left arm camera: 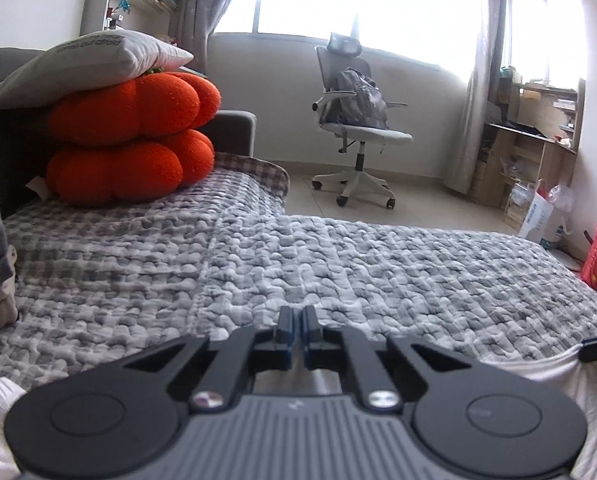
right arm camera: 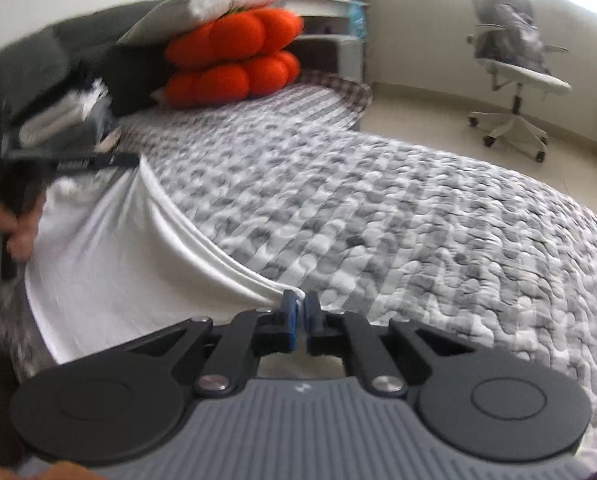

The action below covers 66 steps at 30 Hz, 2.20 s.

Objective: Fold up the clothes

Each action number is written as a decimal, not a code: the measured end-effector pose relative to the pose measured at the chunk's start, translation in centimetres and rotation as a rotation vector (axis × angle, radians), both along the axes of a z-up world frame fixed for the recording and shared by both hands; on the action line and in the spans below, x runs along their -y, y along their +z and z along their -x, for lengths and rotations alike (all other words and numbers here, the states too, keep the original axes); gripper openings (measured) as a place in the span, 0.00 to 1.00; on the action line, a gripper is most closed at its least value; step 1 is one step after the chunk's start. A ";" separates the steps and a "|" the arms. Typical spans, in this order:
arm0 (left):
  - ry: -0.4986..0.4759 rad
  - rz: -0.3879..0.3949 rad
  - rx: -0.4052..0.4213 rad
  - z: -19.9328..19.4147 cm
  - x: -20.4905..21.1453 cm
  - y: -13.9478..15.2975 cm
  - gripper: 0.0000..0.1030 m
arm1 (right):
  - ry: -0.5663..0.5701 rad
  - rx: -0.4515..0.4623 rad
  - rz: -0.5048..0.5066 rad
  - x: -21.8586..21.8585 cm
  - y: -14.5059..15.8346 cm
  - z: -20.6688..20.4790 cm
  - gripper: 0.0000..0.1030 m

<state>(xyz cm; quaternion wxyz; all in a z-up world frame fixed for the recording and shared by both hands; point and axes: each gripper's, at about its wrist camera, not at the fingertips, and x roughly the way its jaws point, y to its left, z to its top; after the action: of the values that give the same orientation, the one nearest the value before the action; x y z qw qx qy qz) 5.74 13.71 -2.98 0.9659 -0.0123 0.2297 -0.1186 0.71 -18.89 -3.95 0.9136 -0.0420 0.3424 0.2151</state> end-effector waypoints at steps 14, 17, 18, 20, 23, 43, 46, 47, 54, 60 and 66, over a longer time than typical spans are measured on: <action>0.045 -0.110 -0.075 -2.1 1.6 -1.7 0.10 | -0.103 0.013 -0.069 0.9 0.6 -1.7 0.16; 0.051 -0.066 -0.074 -1.6 1.3 -1.1 0.12 | -0.036 0.002 -0.068 -0.3 1.0 -1.6 0.16; 0.050 -0.054 -0.072 -1.3 1.2 -0.8 0.12 | -0.014 -0.002 -0.065 -0.8 1.1 -1.5 0.16; 0.047 -0.031 -0.069 -0.7 1.2 -0.3 0.13 | 0.026 -0.012 -0.059 -1.8 1.1 -1.6 0.18; 0.010 -0.001 -0.085 0.2 1.5 0.4 0.14 | 0.066 -0.026 -0.059 -2.8 1.1 -1.9 0.19; -0.429 -0.054 -0.219 4.3 8.9 -2.2 0.14 | 0.157 -0.098 -0.022 -5.1 0.2 -3.2 0.19; -0.428 -0.063 -0.203 4.7 9.1 -2.3 0.14 | 0.173 -0.103 0.001 -5.5 0.0 -3.4 0.19; -0.425 -0.062 -0.202 4.7 9.2 -2.3 0.14 | 0.178 -0.104 0.009 -5.6 0.0 -3.4 0.21; -0.413 -0.073 -0.177 5.0 9.2 -2.5 0.14 | 0.208 -0.062 0.083 -7.0 -0.2 -3.1 0.09; -0.409 -0.064 -0.176 4.9 8.9 -2.5 0.14 | 0.177 0.063 0.112 -7.3 0.3 -1.4 0.03; -0.406 -0.054 -0.183 4.7 8.8 -2.5 0.14 | 0.162 0.066 0.157 -7.8 -0.6 -2.0 0.03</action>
<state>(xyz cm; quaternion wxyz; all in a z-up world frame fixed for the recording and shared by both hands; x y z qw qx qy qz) 1.03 4.90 -5.45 0.8974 0.0494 0.3171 -0.3028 2.70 -11.11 -4.58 0.8979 -0.1480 0.3234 0.2594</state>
